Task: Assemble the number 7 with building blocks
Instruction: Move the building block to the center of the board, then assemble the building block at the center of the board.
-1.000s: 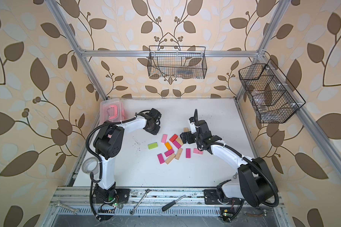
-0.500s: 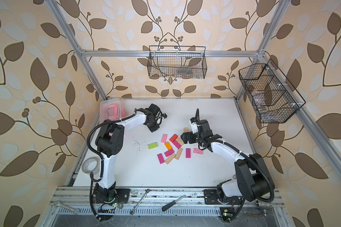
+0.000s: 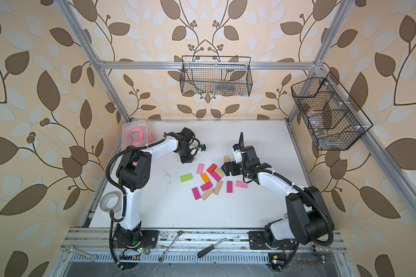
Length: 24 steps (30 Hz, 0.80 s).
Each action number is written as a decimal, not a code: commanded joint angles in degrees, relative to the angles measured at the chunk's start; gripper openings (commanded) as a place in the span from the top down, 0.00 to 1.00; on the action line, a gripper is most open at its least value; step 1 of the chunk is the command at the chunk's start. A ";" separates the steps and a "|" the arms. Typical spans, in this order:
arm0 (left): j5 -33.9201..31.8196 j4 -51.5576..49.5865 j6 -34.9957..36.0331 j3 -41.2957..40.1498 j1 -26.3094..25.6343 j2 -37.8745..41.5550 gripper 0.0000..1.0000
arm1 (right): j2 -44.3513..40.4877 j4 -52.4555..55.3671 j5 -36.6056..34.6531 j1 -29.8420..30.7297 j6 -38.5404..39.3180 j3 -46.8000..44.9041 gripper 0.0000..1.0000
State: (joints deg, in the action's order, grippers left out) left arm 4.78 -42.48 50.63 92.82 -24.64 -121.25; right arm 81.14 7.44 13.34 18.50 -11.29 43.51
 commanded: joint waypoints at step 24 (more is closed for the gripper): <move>1.49 28.79 -51.56 -26.33 11.28 35.78 0.01 | 18.96 3.70 -18.41 24.89 -12.80 21.23 0.13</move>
State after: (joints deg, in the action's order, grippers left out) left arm 10.61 -19.29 15.68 68.88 -12.82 -89.12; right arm 96.79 9.41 1.02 41.34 -19.25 61.06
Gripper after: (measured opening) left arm 0.988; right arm 0.871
